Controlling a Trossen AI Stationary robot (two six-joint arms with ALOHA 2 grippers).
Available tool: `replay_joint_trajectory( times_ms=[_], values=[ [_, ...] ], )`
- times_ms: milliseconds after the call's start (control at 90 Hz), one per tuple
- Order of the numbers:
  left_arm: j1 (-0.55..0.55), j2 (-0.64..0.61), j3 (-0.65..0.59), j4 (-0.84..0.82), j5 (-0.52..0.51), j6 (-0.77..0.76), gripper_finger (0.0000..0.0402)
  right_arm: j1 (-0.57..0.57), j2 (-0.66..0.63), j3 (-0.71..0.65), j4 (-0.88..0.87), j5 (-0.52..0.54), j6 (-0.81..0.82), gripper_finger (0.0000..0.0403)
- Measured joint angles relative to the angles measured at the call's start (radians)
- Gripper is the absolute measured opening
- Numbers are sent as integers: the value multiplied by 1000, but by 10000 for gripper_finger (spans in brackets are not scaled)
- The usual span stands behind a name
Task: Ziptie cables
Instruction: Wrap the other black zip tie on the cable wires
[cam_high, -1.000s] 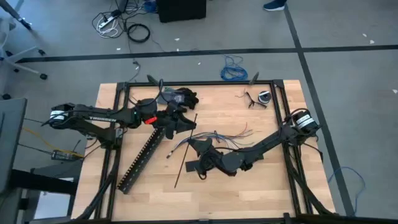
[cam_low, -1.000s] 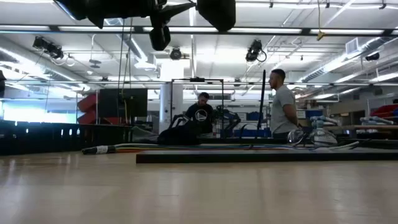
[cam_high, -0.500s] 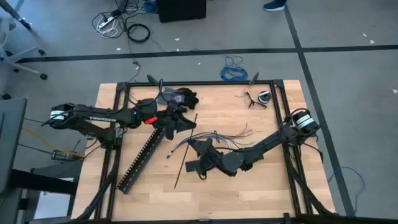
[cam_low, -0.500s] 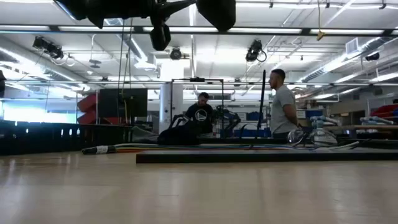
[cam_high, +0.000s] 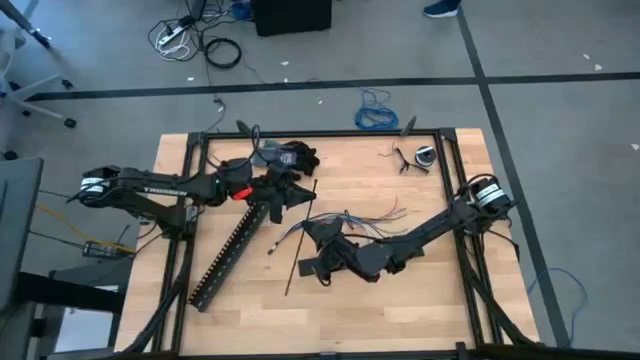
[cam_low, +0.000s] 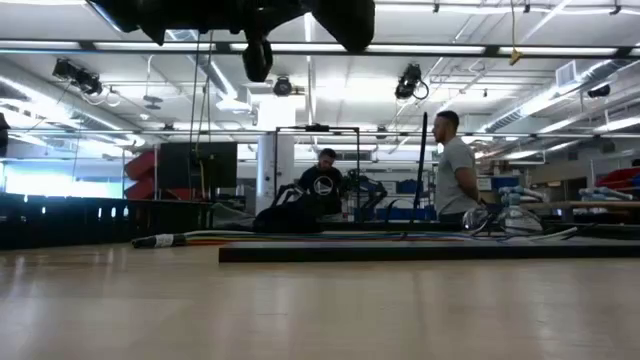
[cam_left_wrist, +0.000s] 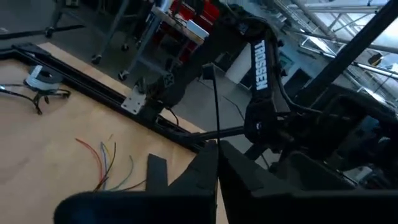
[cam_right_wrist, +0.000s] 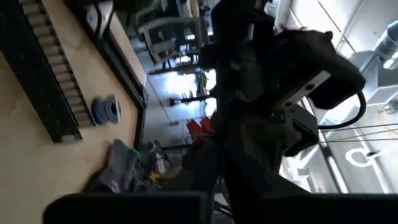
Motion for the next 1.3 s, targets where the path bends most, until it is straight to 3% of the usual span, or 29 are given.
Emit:
replay_joint_trajectory(
  times_ms=[89,233,344,522,656,944,1300],
  values=[
    [0,0,0,0,0,6,0,-2,0,0,0,1,81,75],
    [1,0,0,-18,-18,47,0,-1,0,0,0,126,137,124],
    [0,-1,0,-63,-52,97,0,6,0,0,0,156,163,154],
    [0,-41,0,-226,-200,213,0,9,0,0,-64,213,224,180],
    [0,-93,-1,-292,-320,287,0,8,0,0,-169,253,300,183],
    [18,-180,0,-455,-438,339,0,-25,0,0,-361,308,518,183],
    [21,-205,-73,-474,-484,229,0,-25,0,0,-469,349,694,154]
  ],
)
